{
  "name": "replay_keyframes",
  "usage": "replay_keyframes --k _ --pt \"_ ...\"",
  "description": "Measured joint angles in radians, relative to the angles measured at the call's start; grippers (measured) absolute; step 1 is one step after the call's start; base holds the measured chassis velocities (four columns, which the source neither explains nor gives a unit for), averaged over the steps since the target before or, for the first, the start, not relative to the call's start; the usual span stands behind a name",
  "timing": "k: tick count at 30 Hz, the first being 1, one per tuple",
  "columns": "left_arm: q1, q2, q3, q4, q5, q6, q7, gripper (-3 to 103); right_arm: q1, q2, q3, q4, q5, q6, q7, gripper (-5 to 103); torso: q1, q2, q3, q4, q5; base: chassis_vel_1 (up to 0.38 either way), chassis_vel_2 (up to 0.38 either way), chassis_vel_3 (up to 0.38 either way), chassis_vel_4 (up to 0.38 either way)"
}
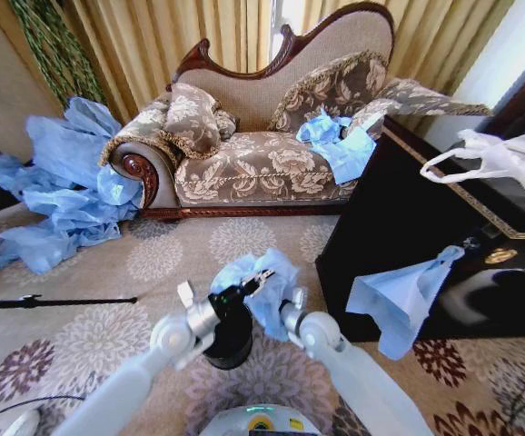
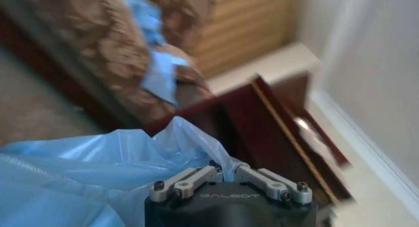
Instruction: Place a garbage bag over the trash bin.
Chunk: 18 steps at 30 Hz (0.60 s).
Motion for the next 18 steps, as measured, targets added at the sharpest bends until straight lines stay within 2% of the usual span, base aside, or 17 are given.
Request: replay_keyframes --k 1,2,4,5,6,9,10,13,18 --pt "0.010 -0.003 -0.002 -0.001 -0.016 -0.016 -0.046 0 0.013 -0.001 -0.019 0.005 0.009 -0.032 0.030 0 0.000 0.000 0.000 0.0000 0.0000 0.000 0.000 0.000 0.000" --pt "0.010 -0.003 -0.002 -0.001 -0.016 -0.016 -0.046 0 0.013 -0.001 -0.019 0.005 0.009 -0.032 0.030 0 0.000 0.000 0.000 0.0000 0.0000 0.000 0.000 0.000 0.000" --pt "0.022 -0.008 -0.005 -0.001 -0.034 -0.038 -0.119 0 0.033 0.001 -0.044 0.018 0.048 -0.081 0.092 0 0.000 0.000 0.000 -0.0002 -0.0002 0.000 0.000 0.000 0.000" --pt "0.038 -0.013 -0.011 -0.011 -0.045 -0.051 -0.213 0 0.052 0.006 -0.074 0.033 0.088 -0.115 0.175 0 0.000 0.000 0.000 -0.0001 -0.0003 0.000 0.000 0.000 0.000" --pt "0.038 -0.013 -0.011 -0.011 -0.045 -0.051 -0.213 0 0.052 0.006 -0.074 0.033 0.088 -0.115 0.175 0 0.000 0.000 0.000 -0.0001 -0.0003 0.000 0.000 0.000 0.000" --pt "0.080 -0.021 -0.041 -0.051 -0.086 -0.068 -0.384 0 0.074 0.021 -0.114 0.049 0.142 -0.161 0.311 0 0.000 0.000 0.000 -0.0001 -0.0002 0.000 0.000 0.000 0.000" --pt "0.080 -0.021 -0.041 -0.051 -0.086 -0.068 -0.384 0 0.074 0.021 -0.114 0.049 0.142 -0.161 0.311 0 0.000 0.000 0.000 -0.0001 -0.0002 0.000 0.000 0.000 0.000" --pt "0.126 -0.034 -0.091 -0.096 -0.134 -0.088 -0.505 0 0.087 0.051 -0.143 0.059 0.200 -0.187 0.424 0 0.000 0.000 0.000 -0.0001 -0.0002 0.000 0.000 0.000 0.000" --pt "0.178 -0.064 -0.162 -0.110 -0.157 -0.094 -0.524 0 0.105 0.100 -0.174 0.013 0.196 -0.192 0.460 0 0.000 0.000 0.000 0.0000 -0.0003 0.000 0.000 0.000 0.000"
